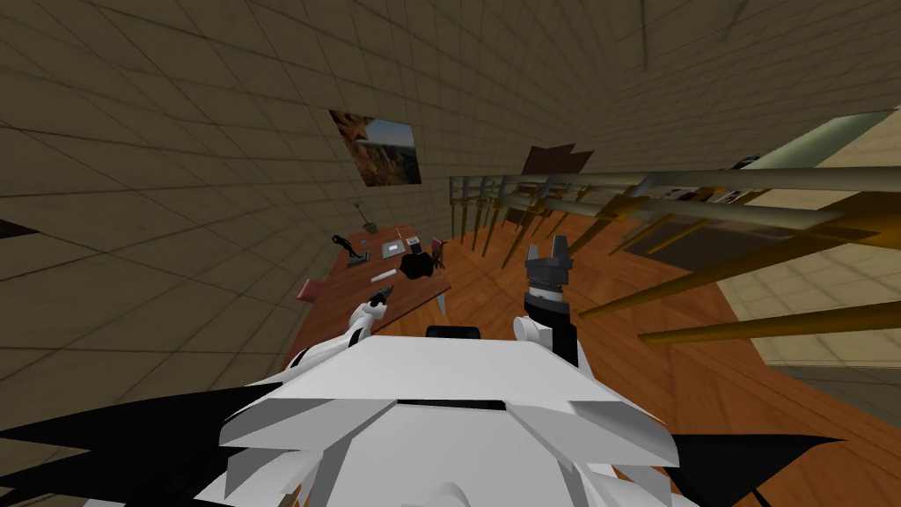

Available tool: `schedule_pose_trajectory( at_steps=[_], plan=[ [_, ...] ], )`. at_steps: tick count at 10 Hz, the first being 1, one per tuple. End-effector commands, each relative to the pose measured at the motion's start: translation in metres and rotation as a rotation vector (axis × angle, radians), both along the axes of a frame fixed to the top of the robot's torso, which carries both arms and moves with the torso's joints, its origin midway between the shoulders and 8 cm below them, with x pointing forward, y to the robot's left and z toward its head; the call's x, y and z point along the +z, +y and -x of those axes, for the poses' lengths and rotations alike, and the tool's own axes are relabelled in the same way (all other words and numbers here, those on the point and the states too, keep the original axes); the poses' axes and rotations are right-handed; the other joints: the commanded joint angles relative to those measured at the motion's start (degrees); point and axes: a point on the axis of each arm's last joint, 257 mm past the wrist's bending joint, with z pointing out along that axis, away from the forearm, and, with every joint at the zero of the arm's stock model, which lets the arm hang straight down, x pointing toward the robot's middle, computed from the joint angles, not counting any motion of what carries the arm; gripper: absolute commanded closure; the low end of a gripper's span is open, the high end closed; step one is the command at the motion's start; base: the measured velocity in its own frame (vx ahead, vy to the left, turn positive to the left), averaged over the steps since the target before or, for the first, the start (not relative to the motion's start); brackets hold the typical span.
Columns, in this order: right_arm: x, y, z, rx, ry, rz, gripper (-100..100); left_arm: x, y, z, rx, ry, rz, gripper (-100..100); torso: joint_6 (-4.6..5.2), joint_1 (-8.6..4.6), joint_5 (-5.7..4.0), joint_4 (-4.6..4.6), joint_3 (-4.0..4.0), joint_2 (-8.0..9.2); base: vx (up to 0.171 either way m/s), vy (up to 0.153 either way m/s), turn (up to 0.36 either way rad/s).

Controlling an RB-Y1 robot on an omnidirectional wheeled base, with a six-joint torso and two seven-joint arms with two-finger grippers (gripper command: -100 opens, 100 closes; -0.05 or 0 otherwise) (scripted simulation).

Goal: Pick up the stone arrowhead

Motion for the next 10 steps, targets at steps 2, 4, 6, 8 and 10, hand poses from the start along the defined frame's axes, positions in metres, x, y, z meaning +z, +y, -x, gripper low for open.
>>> schedule_pose_trajectory(
  at_steps=[2,4,6,8,10],
  plan=[
    [0.0,0.0,0.0,0.0,0.0,0.0,0,-0.002,0.025,0.021,0.062,0.004,-0.006,-100,-0.05,0.02,0.01,0.0,0.01,0.01,-0.049,0.02,-0.298],
    [0.0,0.0,0.0,0.0,0.0,0.0,0,-0.001,0.03,0.024,0.078,-0.001,-0.002,-100,-0.07,0.04,0.01,0.01,0.03,0.05,-0.042,0.023,-0.082],
    [0.0,0.0,0.0,0.0,0.0,0.0,0,-0.003,0.044,0.039,0.115,0.005,-0.007,-100,0.0,0.02,0.01,0.0,0.01,0.01,-0.047,0.021,-0.272],
    [0.0,0.0,0.0,0.0,0.0,0.0,0,-0.005,0.059,0.055,0.158,0.01,-0.01,-100,-0.1,0.02,0.01,-0.01,-0.02,-0.05,-0.033,0.009,-0.139],
    [0.0,0.0,0.0,0.0,0.0,0.0,0,-0.004,0.067,0.062,0.191,-0.002,-0.001,-100,-0.08,0.03,0.01,0.0,0.01,0.01,-0.035,0.014,-0.121]
  ],
)
